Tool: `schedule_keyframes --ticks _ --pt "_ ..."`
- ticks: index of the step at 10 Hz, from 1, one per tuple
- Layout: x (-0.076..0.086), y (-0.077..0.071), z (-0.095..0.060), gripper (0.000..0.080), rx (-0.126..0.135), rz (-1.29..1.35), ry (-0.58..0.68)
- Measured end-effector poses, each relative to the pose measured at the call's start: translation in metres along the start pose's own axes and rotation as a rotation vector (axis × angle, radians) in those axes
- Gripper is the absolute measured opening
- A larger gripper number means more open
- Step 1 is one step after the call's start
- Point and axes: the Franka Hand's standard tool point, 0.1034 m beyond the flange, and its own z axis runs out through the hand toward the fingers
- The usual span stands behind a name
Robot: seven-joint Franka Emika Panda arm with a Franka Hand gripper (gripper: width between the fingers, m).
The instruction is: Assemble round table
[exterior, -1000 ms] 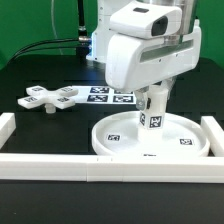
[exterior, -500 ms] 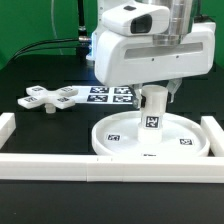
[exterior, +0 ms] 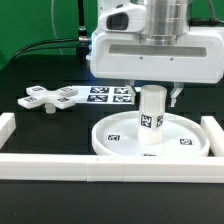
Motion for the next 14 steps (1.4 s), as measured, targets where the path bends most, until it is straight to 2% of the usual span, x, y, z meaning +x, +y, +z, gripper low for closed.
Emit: schedule_keyframes --ticks 2,8,12,14 --pt "-0.0003 0.0019 0.0003 0.0407 0.047 0.274 -0.02" --pt "-0.0004 -0.0002 0.0 0.0407 0.056 0.675 -0.034" --pt "-0.0005 0.0004 0.0003 0.0407 0.123 1.096 -0.08" --pt "-0.0007 0.0001 0.0003 0.0407 0.136 1.216 -0.08"
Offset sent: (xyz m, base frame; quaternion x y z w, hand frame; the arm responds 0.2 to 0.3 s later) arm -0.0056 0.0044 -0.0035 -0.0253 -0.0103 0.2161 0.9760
